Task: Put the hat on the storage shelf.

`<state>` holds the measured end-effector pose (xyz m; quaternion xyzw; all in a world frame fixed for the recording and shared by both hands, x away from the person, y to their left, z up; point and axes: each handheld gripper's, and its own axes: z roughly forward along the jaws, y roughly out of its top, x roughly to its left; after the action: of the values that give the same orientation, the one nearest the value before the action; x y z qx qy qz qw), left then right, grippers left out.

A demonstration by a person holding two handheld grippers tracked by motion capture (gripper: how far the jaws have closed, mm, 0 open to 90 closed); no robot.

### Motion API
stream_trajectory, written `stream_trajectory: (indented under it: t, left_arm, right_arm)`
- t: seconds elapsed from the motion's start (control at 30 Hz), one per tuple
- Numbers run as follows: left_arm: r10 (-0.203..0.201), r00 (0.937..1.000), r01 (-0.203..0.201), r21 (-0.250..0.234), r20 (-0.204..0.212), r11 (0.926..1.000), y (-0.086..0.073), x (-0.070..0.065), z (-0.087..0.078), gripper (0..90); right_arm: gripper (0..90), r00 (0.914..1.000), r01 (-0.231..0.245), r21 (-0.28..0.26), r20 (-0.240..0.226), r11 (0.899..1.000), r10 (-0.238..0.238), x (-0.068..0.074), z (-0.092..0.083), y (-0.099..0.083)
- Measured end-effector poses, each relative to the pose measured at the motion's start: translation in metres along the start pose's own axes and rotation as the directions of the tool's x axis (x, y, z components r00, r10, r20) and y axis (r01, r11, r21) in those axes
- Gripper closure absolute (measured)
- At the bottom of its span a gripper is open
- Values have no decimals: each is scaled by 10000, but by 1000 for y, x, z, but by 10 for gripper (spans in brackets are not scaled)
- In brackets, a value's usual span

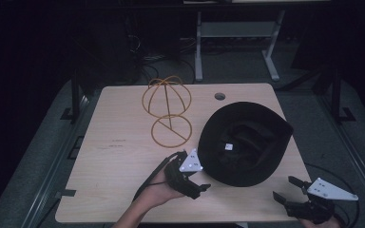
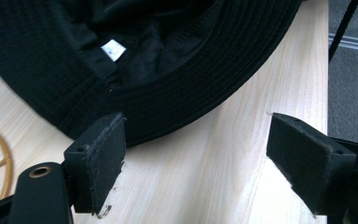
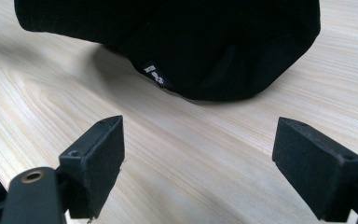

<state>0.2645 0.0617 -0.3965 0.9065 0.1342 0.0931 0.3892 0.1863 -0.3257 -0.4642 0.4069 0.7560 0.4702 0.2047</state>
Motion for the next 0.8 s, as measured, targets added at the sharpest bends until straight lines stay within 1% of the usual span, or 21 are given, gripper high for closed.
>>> stream_trajectory:
  t: [0.1,0.13,0.2,0.23,0.33,0.37,0.43,0.47,0.53,0.57,0.6,0.7,0.8]
  left_arm:
    - [123,9998,-125,100,141,9999,4,-2,7,191]
    - [123,9998,-125,100,141,9999,4,-2,7,195]
    - [230,9994,-235,182,271,9996,8,-5,14,196]
    - [337,9990,-345,261,297,9991,9,-6,17,196]
    - [451,9983,-463,335,378,9984,13,-8,25,196]
    - [451,9983,-463,335,378,9984,13,-8,25,196]
    - [538,9975,-556,393,454,9977,17,-10,33,198]
    - [618,9969,-643,501,495,9967,17,-10,36,199]
    - [644,9967,-672,585,486,9960,18,-11,39,204]
    - [809,9960,-837,780,393,9934,19,-11,45,206]
    - [809,9960,-837,780,393,9934,19,-11,45,209]
    - [845,9957,-875,823,390,9928,19,-12,53,220]
    - [1018,9940,-1052,993,388,9895,20,-12,60,234]
  right_arm:
    - [163,10000,2,-5,-15,10000,-2,0,-1,0]
    - [163,10000,-1,-30,0,10000,1,0,-1,0]
    - [163,10000,-40,-77,-17,10000,40,0,-2,0]
    - [163,10000,-55,-90,-18,9999,55,0,-2,0]
    - [163,10000,-3,-57,-37,10000,3,0,-1,0]
    - [163,10000,-3,-57,-37,10000,3,0,-1,0]
    - [163,10000,1,-95,-60,10000,-2,0,-1,0]
    - [163,10000,-5,-98,-64,10000,5,0,-1,0]
    - [163,10000,-41,-75,-70,10000,41,1,-1,0]
    - [163,10000,1,-57,-69,10000,-1,0,-1,0]
    - [163,10000,1,-57,-69,10000,-1,0,-1,0]
    - [163,10000,-9,-75,-64,10000,8,-1,-2,0]
    - [163,10000,-25,-76,-95,10000,25,-1,-1,0]
